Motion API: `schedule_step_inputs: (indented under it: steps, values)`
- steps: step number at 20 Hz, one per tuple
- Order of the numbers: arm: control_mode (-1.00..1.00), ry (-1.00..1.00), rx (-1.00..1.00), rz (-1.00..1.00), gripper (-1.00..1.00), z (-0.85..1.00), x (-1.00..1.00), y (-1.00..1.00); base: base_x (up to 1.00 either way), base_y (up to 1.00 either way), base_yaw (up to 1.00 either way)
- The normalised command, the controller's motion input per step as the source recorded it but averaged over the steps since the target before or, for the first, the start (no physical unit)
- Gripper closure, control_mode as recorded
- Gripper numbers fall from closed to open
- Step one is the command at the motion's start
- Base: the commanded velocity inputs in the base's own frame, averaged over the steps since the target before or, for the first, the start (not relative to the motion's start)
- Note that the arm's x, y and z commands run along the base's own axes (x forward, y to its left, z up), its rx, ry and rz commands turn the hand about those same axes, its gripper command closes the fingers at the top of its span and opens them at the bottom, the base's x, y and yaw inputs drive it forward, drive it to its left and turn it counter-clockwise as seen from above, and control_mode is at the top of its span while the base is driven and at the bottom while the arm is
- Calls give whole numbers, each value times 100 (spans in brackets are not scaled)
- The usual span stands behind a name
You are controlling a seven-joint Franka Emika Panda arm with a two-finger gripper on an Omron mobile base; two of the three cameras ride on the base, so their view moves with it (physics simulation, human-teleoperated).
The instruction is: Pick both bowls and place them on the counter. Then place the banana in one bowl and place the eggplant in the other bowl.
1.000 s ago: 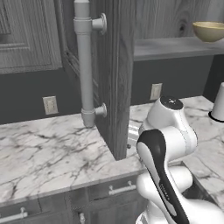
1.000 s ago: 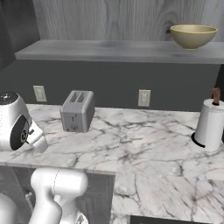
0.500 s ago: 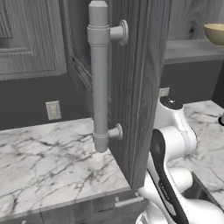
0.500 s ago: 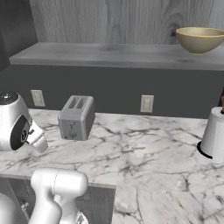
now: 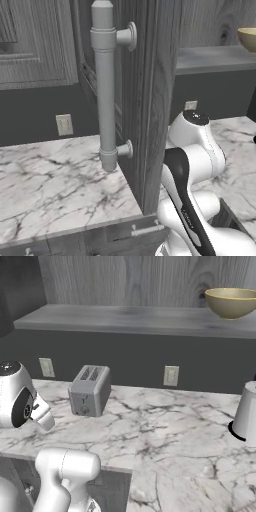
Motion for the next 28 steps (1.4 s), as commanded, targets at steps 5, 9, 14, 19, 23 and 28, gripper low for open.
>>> schedule_step_inputs:
  steps: [5,9,14,19,23,28]
  values:
    - [-100,3,0,3,-100,-4,21,-1,38,-1,6]
    - [-100,1,0,1,-100,3,40,-38,0,0,0]
    - [-100,0,0,0,-100,28,20,-70,0,0,0]
    - [-100,-6,0,-2,-100,32,-5,-69,0,0,0]
    - [-100,-10,0,-5,-100,28,-32,-58,0,0,0]
    - [-100,-15,-4,-4,-100,26,-58,-59,0,0,0]
